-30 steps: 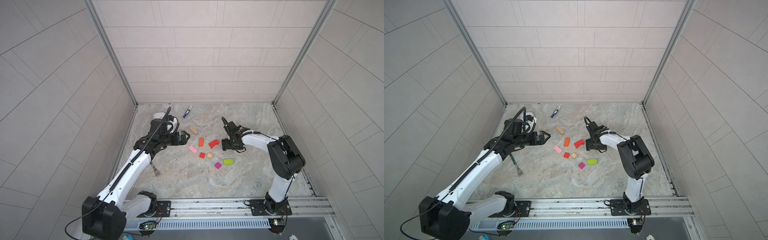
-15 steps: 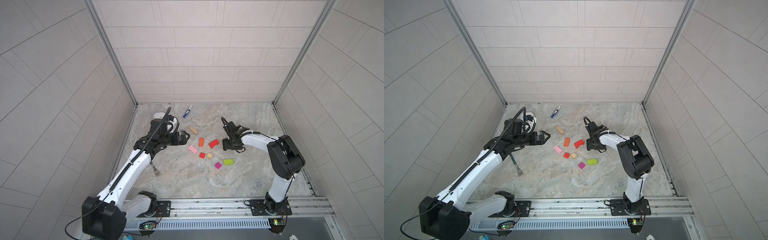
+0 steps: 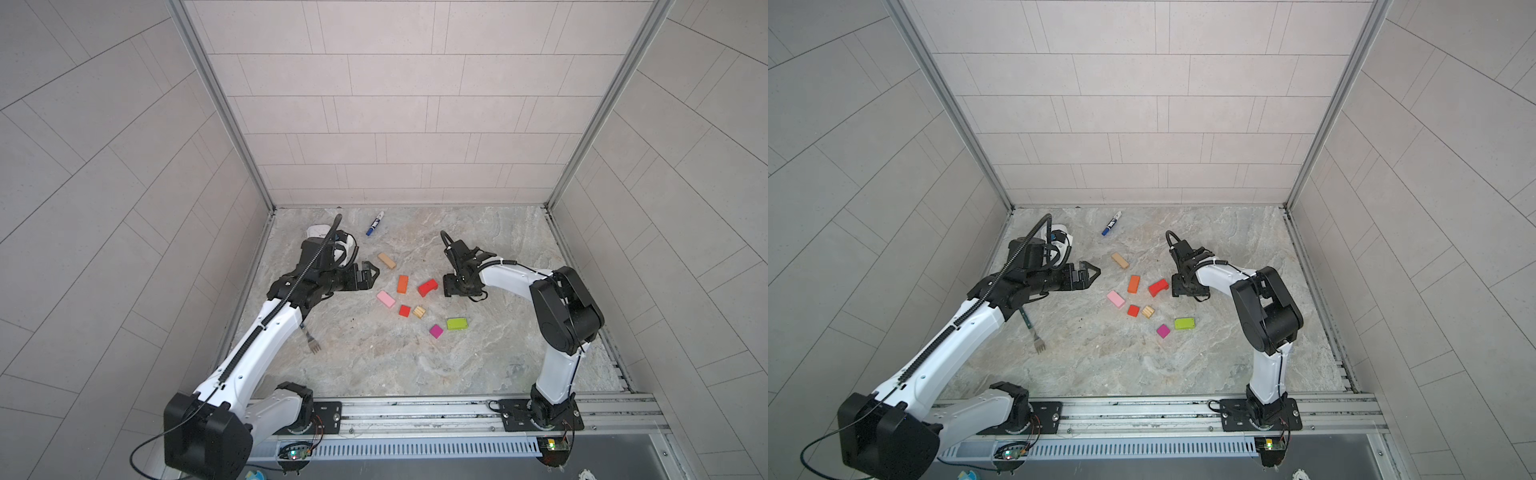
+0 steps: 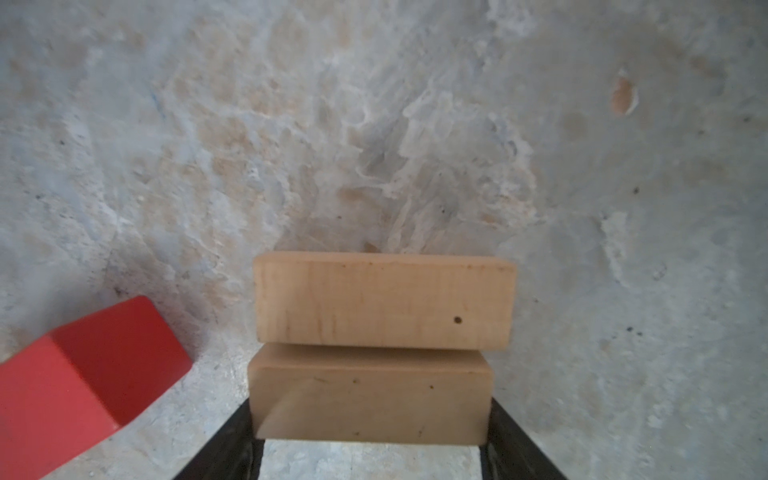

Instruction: Build the wood block tower

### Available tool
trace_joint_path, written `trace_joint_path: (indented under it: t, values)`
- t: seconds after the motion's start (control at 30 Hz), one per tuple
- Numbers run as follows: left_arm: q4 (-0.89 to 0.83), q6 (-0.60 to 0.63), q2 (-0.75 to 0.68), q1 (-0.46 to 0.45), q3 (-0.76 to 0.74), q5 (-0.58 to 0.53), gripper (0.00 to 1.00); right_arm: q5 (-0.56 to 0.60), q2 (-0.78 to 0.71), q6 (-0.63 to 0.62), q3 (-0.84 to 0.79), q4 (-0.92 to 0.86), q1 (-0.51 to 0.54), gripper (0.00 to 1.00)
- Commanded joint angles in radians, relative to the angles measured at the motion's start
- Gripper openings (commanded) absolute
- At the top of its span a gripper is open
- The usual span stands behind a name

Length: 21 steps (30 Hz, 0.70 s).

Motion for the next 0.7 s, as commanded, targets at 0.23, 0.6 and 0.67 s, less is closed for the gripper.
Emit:
trace_joint_path:
  t: [0.23, 0.6, 0.67]
  values:
    - [-0.001, 0.016, -0.014, -0.005, -0.001, -0.001, 0.99, 0.025, 0.026, 0.036, 0.002, -0.027, -0.015, 0.70]
    - [-0.003, 0.017, -0.014, -0.004, -0.002, 0.001, 0.99, 0.007, 0.034, 0.035, 0.005, -0.023, -0.022, 0.71]
    - [-0.003, 0.016, -0.015, -0.004, -0.002, 0.000, 0.98, 0.001, 0.037, 0.035, 0.005, -0.020, -0.022, 0.71]
